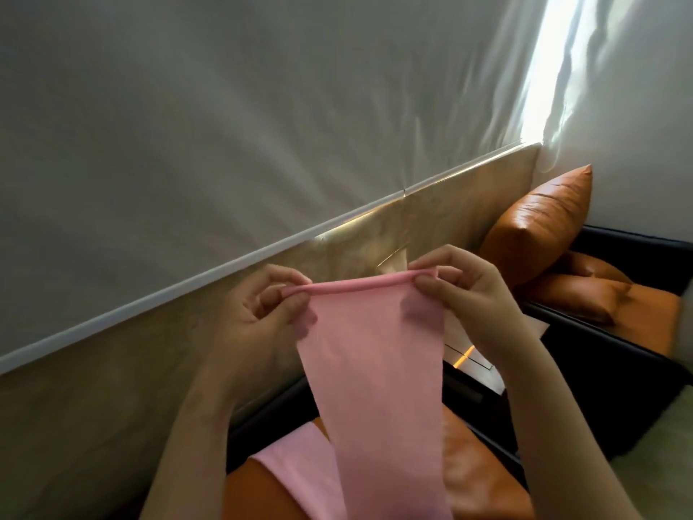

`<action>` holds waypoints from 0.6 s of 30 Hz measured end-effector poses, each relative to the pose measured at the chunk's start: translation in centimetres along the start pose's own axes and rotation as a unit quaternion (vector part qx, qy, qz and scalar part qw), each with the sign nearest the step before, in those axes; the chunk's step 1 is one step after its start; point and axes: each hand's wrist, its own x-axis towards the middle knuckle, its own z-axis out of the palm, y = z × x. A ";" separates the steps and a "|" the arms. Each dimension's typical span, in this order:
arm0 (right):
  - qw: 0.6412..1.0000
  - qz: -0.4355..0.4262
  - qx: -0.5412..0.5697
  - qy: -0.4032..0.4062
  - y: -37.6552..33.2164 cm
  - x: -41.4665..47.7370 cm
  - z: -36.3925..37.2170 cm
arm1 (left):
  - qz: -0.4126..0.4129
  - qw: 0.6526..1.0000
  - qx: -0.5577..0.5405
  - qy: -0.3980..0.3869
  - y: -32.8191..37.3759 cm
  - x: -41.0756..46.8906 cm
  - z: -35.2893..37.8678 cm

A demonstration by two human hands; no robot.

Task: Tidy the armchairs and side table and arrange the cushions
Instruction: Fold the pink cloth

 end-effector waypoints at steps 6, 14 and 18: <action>0.985 0.080 0.148 -0.039 3.5 -2.3 1.2 | -0.048 0.988 -0.139 0.046 -1.3 -3.5 -0.9; 0.977 0.127 0.168 -0.042 4.5 -2.5 1.0 | -0.037 0.996 -0.071 0.049 -3.1 -5.2 -1.7; 0.980 0.117 0.156 -0.044 4.4 -2.6 0.7 | -0.016 0.999 -0.029 0.038 -2.6 -5.1 -1.4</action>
